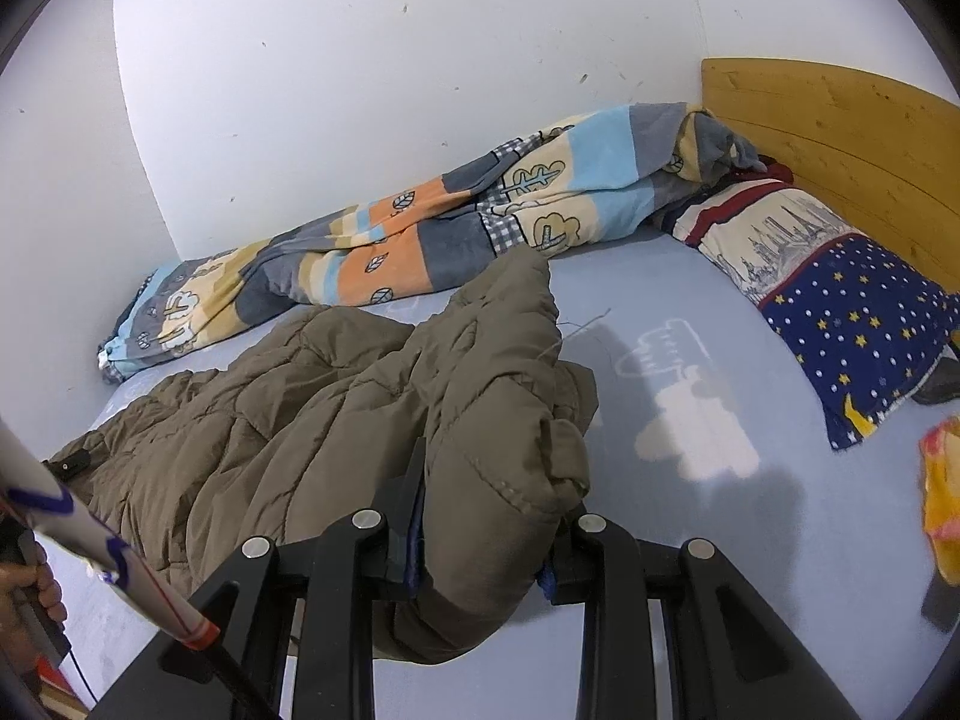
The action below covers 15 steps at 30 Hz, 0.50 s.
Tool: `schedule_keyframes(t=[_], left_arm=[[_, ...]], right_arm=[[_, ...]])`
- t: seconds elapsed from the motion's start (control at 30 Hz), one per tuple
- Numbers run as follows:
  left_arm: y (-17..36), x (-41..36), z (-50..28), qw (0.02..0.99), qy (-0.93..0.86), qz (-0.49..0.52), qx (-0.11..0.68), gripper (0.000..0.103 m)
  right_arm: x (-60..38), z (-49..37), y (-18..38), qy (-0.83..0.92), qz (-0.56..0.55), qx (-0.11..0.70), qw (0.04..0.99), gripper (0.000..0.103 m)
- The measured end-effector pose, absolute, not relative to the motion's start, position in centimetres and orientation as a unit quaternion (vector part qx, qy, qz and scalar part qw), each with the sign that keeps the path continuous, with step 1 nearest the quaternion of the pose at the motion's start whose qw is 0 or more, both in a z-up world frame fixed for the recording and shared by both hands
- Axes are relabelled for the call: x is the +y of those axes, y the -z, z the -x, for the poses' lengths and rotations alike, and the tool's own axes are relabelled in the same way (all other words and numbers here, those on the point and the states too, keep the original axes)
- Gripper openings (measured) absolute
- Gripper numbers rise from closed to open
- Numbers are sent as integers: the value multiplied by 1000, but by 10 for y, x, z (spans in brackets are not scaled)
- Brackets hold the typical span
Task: Fold large clothes
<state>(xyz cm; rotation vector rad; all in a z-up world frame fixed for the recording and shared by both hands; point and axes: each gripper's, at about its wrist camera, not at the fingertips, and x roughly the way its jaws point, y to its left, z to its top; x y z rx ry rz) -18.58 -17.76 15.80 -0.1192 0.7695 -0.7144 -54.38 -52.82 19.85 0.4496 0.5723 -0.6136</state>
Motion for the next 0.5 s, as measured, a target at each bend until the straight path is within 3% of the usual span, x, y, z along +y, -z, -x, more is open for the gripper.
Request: schedule_keyframes(t=[0.5], left_arm=[[-111, -116, 253, 861, 317, 59, 394, 44]], right_arm=[[-482, 626, -161, 294, -266, 297, 869, 30]])
